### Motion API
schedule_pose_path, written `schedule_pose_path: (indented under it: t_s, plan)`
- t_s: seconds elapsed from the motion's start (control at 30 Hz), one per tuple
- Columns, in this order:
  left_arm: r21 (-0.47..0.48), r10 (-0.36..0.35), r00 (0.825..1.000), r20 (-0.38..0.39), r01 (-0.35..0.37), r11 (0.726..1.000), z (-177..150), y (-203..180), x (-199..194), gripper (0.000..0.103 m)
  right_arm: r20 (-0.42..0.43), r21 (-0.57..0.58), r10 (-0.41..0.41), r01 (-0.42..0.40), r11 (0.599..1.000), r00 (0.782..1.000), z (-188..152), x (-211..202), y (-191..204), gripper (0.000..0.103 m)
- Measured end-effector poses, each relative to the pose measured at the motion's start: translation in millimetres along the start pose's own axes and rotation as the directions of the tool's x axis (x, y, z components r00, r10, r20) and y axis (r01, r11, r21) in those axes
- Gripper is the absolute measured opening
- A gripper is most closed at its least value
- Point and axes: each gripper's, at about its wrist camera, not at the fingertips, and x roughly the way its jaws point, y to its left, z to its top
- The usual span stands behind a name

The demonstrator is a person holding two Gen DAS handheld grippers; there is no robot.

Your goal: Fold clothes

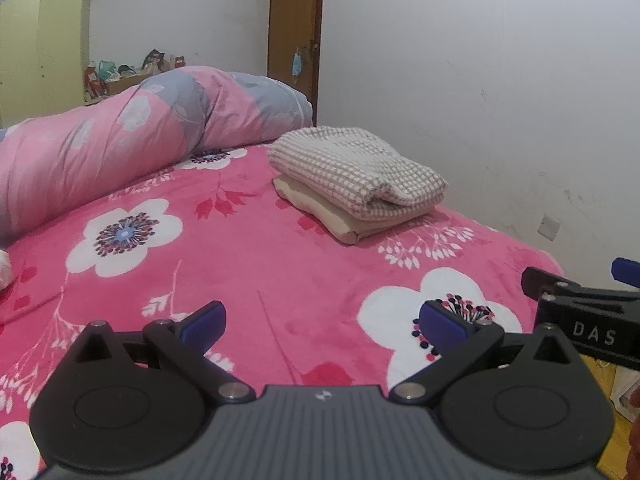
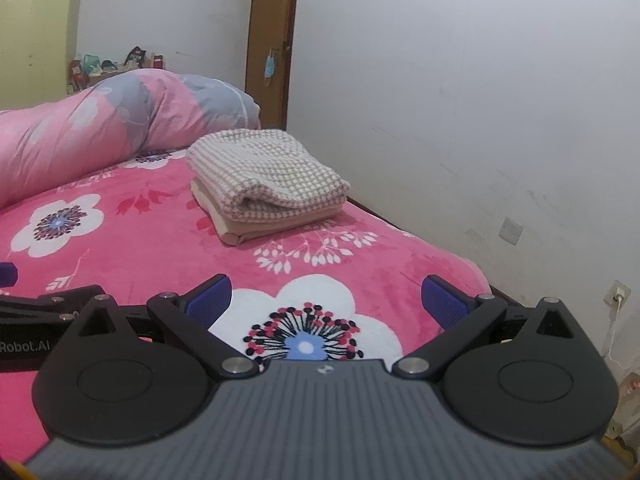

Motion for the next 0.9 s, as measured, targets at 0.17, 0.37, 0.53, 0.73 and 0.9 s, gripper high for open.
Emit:
schedule_pose_path:
  t_s: [0.17,0.37,0.53,0.73,0.9]
  plan:
    - [0.003,-0.003,1.0,-0.015,0.003,1.0,0,-6,8,0.103,-0.021,0.019,-0.008,0.009,1.0,1.0,-2,9,-8,0.102]
    - [0.007,0.001,1.0,-0.023,-0.001,1.0,3,-10,17,0.103,-0.036,0.023,-0.01,0.011,1.0,0.999,-3,18,-12,0.102]
    - [0.006,0.004,1.0,-0.026,-0.004,1.0,5,-12,20,0.103,-0.039,0.022,-0.01,0.011,1.0,0.999,-2,22,-13,0.102]
    - [0.007,0.007,1.0,-0.029,-0.006,1.0,6,-12,23,0.103,-0.043,0.02,-0.009,0.01,1.0,0.999,-1,26,-13,0.102]
    - [0.01,0.007,1.0,-0.03,-0.007,1.0,6,-12,23,0.103,-0.041,0.017,-0.011,0.012,1.0,0.999,0,28,-13,0.102]
